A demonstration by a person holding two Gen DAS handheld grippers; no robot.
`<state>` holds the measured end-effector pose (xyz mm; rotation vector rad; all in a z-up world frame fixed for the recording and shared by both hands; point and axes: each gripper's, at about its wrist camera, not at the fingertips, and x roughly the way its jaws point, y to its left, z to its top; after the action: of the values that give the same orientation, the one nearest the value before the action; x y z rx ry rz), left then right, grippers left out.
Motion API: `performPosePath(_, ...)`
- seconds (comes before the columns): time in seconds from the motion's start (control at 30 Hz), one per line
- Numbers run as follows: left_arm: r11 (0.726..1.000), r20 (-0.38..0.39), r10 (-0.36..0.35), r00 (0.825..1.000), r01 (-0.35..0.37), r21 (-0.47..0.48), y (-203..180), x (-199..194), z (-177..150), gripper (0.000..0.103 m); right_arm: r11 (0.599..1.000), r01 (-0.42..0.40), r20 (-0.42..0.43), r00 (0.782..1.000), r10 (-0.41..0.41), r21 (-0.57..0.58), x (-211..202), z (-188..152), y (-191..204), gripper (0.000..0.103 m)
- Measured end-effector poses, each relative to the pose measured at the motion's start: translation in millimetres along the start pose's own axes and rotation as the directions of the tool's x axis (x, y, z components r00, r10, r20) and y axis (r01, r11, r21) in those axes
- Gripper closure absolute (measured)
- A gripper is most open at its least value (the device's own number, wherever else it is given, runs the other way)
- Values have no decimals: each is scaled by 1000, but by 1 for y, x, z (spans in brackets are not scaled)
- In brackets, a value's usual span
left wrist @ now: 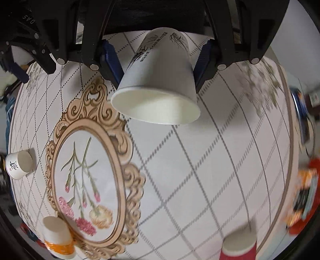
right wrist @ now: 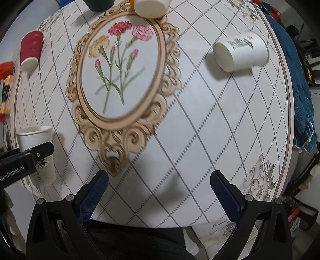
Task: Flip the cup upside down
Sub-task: 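Lift the white paper cup with the left gripper above the table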
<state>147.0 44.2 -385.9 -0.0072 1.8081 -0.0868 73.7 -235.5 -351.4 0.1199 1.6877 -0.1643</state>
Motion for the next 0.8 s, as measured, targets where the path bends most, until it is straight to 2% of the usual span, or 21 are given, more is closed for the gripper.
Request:
performPosePath(0.1,998,-24,-28,999,27,-58,6,15,-9,39,1000,-1,-15,1000,1,-14,9,-12,-14,0)
performPosePath(0.2,991,-39,-74,997,69,-115,19,32,-2,39,1000,6,-25,1000,-7,-27,16,-20,-25,0)
performPosePath(0.33,985,-29,-95,995,89,-151,13,46,-1,39,1000,9,-32,999,-10,-22,19,-23,-35,0)
performPosePath(0.4,984,-21,-110,994,106,-141,11,49,4,39,1000,14,-36,999,-15,-19,20,-21,-36,0)
performPosePath(0.6,995,-36,-79,996,76,-69,1,55,22,39,1000,26,-36,999,-26,1,27,-24,-48,0)
performPosePath(0.8,999,-35,-45,998,44,-25,-34,48,24,38,999,25,-37,999,-23,31,31,-23,-53,0)
